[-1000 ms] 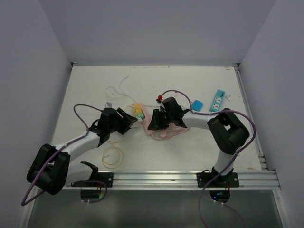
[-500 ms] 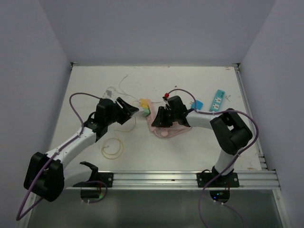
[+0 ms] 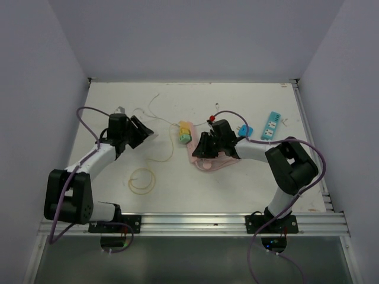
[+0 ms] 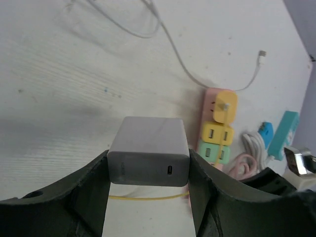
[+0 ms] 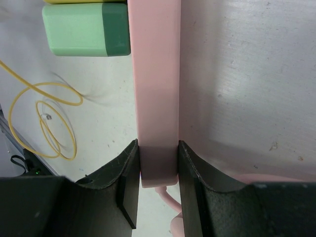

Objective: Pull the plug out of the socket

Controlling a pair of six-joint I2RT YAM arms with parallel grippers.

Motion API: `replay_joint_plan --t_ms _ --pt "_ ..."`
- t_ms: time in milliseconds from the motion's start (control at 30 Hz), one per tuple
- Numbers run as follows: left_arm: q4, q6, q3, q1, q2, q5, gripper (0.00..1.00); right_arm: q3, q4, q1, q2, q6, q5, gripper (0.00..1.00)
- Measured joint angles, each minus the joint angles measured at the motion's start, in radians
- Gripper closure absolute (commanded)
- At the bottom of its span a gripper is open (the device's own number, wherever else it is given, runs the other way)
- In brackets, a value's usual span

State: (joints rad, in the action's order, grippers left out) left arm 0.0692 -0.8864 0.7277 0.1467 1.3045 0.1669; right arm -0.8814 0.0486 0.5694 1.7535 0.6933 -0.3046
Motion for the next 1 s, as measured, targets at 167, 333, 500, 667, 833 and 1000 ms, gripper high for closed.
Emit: replay_joint_plan --t_ms 167,333,500,667,833,1000 --pt "0.040 0.058 0.029 -0.068 0.175 0.008 1.00 0.000 0.000 0.000 0.000 -0.001 0.000 1.00" --pt "0.031 0.071 0.063 -0.115 0.223 0.013 0.99 0.001 0.001 0.000 0.000 -0.001 0.000 1.00" --pt "-0.028 0.060 0.069 -0.201 0.268 0.058 0.72 0.002 0.002 0.000 0.000 -0.001 0.000 1.00" --pt "-0.107 0.037 0.087 -0.279 0.332 0.135 0.47 0.002 0.003 0.000 0.000 -0.002 -0.001 1.00" --pt "-0.126 0.039 0.077 -0.312 0.341 0.168 0.09 0.004 0.006 0.000 -0.001 -0.002 -0.001 1.00" --pt "-0.077 0.047 0.063 -0.316 0.310 0.141 0.01 0.004 0.006 -0.001 -0.001 -0.003 -0.002 1.00"
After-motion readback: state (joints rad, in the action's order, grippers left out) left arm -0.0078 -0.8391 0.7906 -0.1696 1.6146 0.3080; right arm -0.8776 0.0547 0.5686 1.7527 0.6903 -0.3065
